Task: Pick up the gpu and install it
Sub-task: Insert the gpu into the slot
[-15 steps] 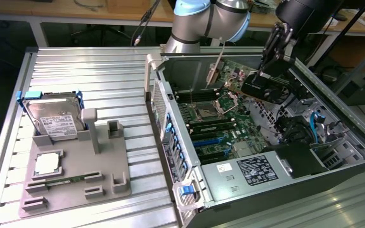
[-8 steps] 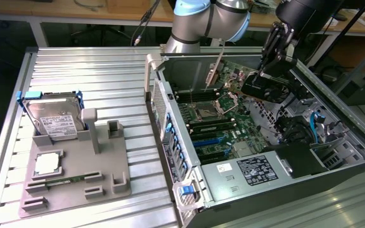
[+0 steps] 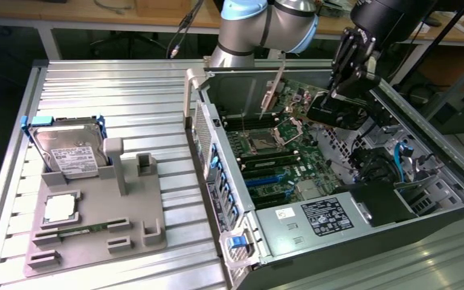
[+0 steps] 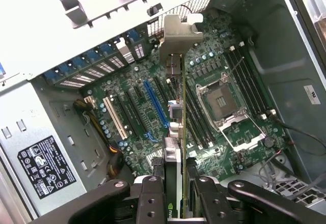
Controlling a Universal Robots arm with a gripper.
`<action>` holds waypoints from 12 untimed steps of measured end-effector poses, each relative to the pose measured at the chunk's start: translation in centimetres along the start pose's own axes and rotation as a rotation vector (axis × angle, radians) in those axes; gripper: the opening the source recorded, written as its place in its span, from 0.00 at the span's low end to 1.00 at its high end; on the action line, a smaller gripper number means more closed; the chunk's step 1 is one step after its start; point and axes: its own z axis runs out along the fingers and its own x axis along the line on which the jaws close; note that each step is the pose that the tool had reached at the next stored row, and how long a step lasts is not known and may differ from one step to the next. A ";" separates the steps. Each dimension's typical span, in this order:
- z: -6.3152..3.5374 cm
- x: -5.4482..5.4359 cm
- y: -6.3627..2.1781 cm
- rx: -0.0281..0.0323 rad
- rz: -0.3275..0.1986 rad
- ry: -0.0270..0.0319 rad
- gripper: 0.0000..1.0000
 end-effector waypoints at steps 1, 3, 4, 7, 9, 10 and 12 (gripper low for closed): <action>0.00 0.0 0.00 -0.0001 -0.008 0.0003 0.27; 0.00 0.0 0.00 -0.0005 -0.031 0.0015 0.27; 0.00 0.0 0.00 -0.0006 -0.037 0.0018 0.27; 0.00 0.0 0.00 -0.0010 -0.056 0.0027 0.27; 0.00 0.0 0.00 -0.0012 -0.070 0.0034 0.27; 0.00 0.0 0.00 -0.0014 -0.078 0.0038 0.27; 0.00 0.0 0.00 -0.0016 -0.091 0.0044 0.27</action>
